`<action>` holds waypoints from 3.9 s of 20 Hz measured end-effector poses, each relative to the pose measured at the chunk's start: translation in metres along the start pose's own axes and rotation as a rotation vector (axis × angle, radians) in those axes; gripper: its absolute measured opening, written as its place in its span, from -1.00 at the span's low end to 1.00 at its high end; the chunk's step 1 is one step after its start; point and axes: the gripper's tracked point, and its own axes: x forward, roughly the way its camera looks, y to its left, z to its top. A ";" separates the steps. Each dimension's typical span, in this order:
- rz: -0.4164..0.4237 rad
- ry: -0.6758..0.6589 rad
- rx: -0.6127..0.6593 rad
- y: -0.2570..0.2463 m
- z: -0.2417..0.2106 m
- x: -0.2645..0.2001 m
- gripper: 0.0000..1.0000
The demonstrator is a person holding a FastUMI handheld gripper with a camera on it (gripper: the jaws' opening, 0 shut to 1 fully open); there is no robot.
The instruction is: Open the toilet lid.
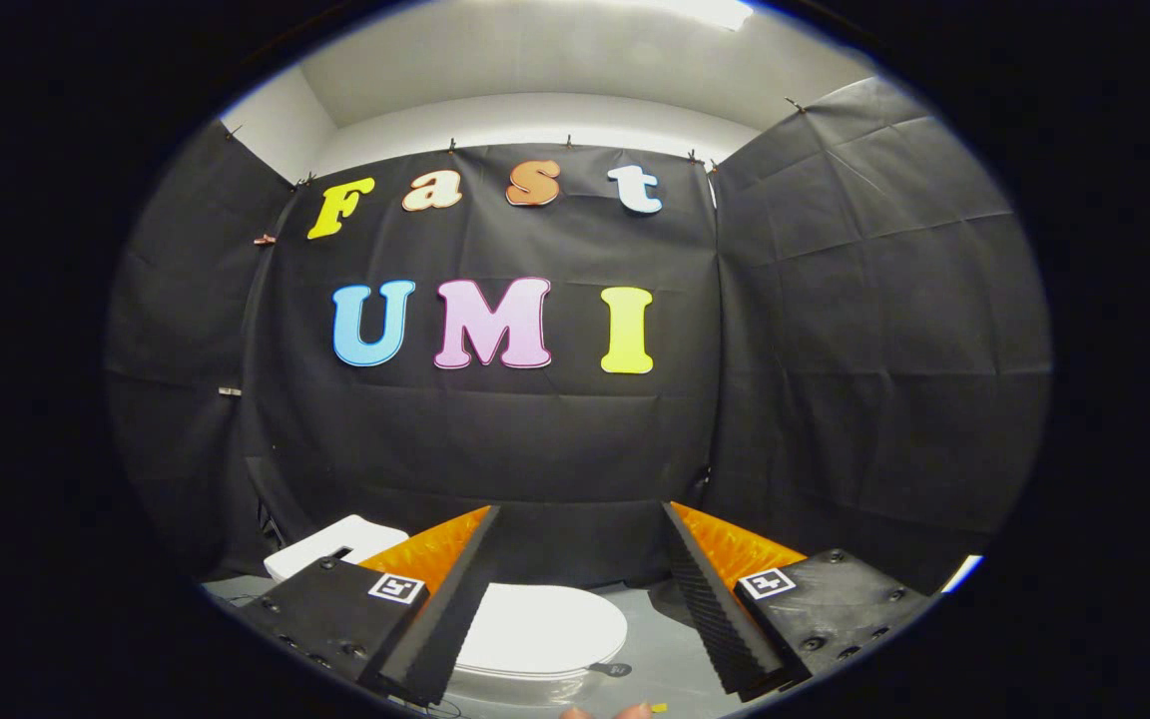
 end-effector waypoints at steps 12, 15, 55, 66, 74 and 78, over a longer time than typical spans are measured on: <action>0.064 -0.002 -0.051 0.004 -0.028 0.004 0.96; 0.086 -0.006 -0.031 0.002 -0.039 0.011 0.96; -0.052 0.817 0.855 -0.129 -0.514 0.115 0.98; 0.001 0.943 1.112 -0.095 -0.548 0.125 0.34; 0.087 0.902 0.980 -0.089 -0.522 0.127 -0.78; 0.078 0.848 0.999 -0.084 -0.490 0.131 -0.86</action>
